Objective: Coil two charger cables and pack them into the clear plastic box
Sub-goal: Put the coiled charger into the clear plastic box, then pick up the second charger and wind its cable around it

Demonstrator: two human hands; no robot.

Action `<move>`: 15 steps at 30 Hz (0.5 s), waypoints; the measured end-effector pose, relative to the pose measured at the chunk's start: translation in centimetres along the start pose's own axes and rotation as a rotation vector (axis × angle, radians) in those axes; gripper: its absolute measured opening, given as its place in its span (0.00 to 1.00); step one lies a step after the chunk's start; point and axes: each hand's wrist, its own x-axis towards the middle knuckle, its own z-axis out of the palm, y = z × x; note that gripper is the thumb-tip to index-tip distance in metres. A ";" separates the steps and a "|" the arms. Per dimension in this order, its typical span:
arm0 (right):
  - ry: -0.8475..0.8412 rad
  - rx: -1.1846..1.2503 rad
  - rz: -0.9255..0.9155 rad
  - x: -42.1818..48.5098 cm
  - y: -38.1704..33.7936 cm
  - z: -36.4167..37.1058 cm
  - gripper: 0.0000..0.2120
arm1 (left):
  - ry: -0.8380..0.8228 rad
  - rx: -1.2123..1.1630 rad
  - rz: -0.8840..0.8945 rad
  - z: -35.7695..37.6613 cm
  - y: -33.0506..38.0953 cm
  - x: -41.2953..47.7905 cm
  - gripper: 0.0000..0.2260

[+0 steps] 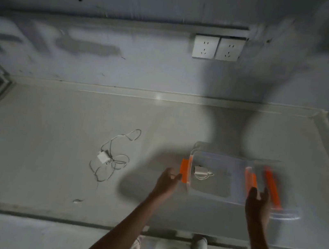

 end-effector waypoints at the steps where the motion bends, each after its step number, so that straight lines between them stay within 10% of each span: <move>1: -0.017 0.067 0.028 -0.1 0.0 -0.3 0.26 | -0.011 0.001 0.008 0.5 -0.2 0.3 0.21; 9: 0.283 0.017 -0.318 -5.6 -2.5 0.2 0.18 | 0.264 0.213 0.102 -2.6 -1.3 0.3 0.10; 15: -0.178 -0.067 -0.754 -11.7 -10.9 12.2 0.13 | 0.557 0.269 -0.041 -13.7 -5.5 0.1 0.12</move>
